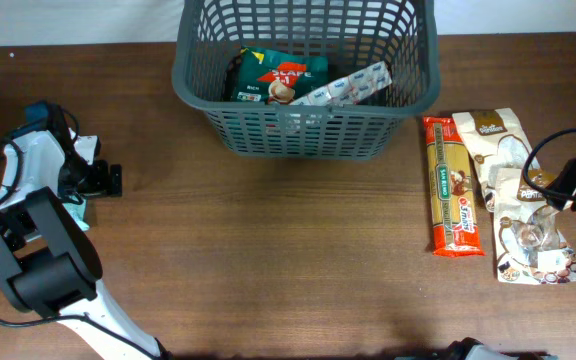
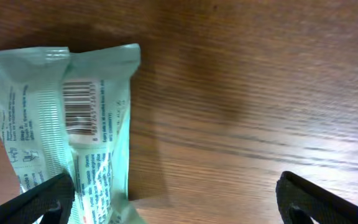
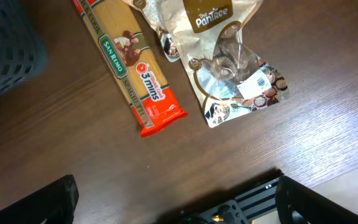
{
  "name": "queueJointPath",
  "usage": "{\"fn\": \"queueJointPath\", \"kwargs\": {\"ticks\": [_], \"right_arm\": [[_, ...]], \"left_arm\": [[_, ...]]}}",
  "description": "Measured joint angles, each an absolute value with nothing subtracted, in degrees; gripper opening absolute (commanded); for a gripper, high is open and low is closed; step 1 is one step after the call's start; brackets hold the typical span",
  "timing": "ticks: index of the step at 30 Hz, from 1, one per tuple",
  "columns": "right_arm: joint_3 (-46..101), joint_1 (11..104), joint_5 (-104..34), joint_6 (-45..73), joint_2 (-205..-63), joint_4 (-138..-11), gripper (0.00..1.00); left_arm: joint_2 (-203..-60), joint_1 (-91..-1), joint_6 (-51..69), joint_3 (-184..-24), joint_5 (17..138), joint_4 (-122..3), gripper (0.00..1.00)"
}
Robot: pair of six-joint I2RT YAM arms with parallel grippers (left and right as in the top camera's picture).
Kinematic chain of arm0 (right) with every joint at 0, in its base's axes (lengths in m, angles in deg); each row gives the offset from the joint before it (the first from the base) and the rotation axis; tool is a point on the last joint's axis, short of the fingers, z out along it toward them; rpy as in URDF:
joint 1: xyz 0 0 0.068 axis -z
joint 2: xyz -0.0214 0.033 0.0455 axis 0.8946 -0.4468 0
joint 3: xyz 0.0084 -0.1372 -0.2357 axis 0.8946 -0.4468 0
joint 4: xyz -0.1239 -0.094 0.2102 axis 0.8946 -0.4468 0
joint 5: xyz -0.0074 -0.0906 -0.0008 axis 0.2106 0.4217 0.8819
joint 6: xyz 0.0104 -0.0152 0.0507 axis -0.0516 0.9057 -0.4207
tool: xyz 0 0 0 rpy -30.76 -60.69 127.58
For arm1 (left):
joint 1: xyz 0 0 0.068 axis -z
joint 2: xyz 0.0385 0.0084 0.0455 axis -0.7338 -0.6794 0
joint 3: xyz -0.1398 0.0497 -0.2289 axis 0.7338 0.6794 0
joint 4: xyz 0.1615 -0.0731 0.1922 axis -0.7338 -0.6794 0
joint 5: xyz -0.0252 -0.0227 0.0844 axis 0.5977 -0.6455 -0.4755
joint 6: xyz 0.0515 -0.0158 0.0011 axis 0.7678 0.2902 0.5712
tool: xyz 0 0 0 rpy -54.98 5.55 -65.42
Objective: Pack container
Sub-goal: 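Return the left gripper and grasp the light-blue wrapped bar, then carry the light-blue bar into the basket and release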
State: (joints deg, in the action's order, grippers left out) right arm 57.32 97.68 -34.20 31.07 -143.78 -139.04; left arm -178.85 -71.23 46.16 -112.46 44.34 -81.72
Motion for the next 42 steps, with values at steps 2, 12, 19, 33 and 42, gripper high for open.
{"fn": "queueJointPath", "kwargs": {"ticks": [2, 12, 19, 33, 42], "right_arm": [[57.3, 97.7, -34.2, 31.0, -143.8, -139.0, 0.99], [57.3, 97.7, -34.2, 31.1, -143.8, -139.0, 0.99], [57.3, 97.7, -34.2, 31.1, -143.8, -139.0, 0.99], [57.3, 97.7, -34.2, 31.1, -143.8, -139.0, 0.99], [57.3, 97.7, -34.2, 31.1, -143.8, -139.0, 0.99]], "left_arm": [[-178.8, -71.3, 47.4, -112.4, 43.4, -81.3, 0.99], [-178.8, -71.3, 49.2, -113.6, 41.9, -81.0, 0.99], [-178.8, -71.4, 43.6, -117.7, 39.1, -80.9, 1.00], [-178.8, -76.0, 35.4, -116.1, 42.9, -80.7, 0.99], [-178.8, -77.1, 35.0, -108.8, 45.2, -77.3, 0.94]]}}
